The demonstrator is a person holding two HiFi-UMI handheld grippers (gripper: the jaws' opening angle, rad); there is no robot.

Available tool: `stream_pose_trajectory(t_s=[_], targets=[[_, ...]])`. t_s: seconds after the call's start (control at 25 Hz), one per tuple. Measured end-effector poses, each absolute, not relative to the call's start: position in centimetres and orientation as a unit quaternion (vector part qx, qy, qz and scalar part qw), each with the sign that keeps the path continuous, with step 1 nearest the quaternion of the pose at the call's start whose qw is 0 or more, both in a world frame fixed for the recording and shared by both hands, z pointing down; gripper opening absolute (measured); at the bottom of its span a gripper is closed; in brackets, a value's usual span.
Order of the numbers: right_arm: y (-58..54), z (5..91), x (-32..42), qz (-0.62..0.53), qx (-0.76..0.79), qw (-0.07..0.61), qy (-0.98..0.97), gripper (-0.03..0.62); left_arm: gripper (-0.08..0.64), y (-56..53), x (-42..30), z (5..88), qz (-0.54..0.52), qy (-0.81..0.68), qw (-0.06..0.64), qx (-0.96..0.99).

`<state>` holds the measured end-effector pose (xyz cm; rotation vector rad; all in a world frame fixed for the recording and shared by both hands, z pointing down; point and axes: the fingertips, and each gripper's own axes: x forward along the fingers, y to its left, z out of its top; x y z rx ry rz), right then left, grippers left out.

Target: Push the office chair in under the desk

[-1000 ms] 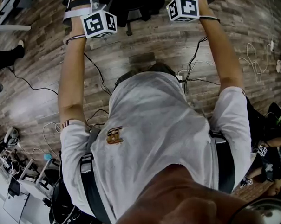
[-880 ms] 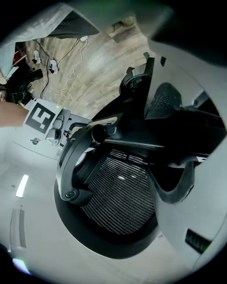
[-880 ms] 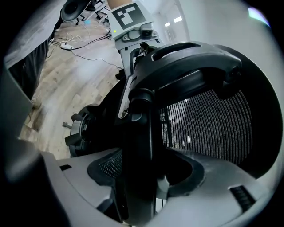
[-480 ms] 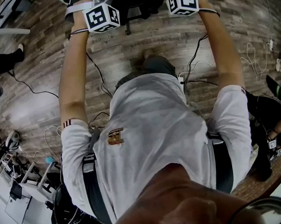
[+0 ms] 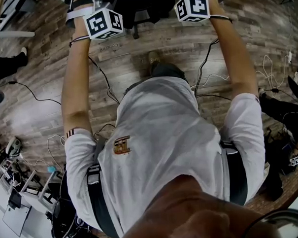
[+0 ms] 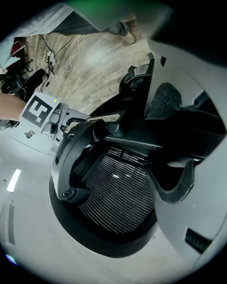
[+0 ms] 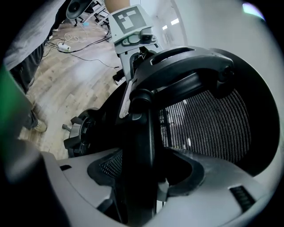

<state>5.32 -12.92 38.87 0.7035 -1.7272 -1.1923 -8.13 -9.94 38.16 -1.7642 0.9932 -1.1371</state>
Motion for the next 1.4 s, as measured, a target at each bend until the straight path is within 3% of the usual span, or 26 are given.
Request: stream_pose_trajectory(t_s=[0.64,1.4], targets=[[-26.8,38.2,4.9,-0.5,0.254,0.409,-0.72,0.262,0.328,-24.1,-8.2,37.8,-0.461,0.415,0.383,-0.684],[-39.1,38.4,2.4,-0.493,0.259,0.427,-0.712,0.262,0.328,-36.2,-11.1,38.2,-0.491,0.427,0.353,-0.673]])
